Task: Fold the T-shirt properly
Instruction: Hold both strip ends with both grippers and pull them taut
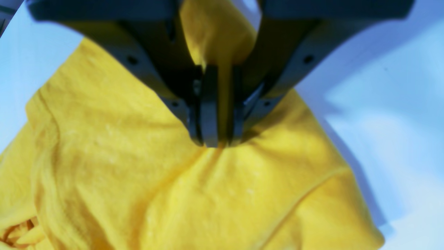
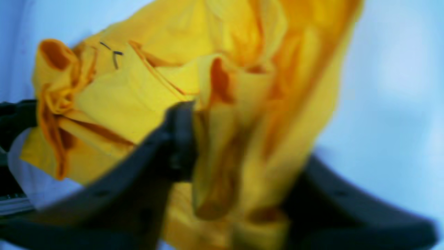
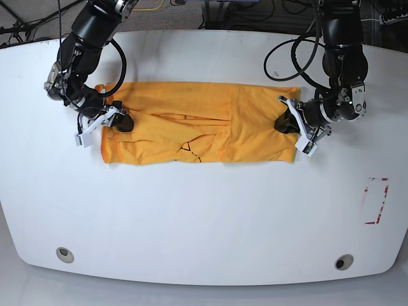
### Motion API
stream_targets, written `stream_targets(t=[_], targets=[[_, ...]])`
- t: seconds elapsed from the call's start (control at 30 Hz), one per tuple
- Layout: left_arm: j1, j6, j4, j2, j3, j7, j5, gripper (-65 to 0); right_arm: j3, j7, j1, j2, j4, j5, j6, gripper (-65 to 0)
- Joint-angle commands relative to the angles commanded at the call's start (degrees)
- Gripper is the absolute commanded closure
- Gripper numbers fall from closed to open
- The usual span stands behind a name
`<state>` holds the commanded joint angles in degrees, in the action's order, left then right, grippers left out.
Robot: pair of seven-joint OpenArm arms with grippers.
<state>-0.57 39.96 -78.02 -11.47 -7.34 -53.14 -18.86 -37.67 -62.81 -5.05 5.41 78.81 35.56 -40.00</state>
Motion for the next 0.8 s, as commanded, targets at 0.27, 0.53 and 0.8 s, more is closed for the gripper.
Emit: stream_targets(t=[0.27,0.53,0.8], targets=[[0.0,-0.53,0.09,-1.32,6.33,0.0,0.0,-4.2,-0.09,-0.44,1.67,-0.18,8.09,-2.55,2.86,0.0],[-0.26,-2.99,0.18,-0.26,9.67,-0.18,1.85,-4.2,0.62,-1.41,5.63,-0.18,18.46,-2.55,7.25,0.0],[-0.35,-4.66,0.26,3.43,10.2,-0.18,5.19,-4.2,6.24,-3.52,7.82,-0.18,29.36,-2.46,10.86,0.0]])
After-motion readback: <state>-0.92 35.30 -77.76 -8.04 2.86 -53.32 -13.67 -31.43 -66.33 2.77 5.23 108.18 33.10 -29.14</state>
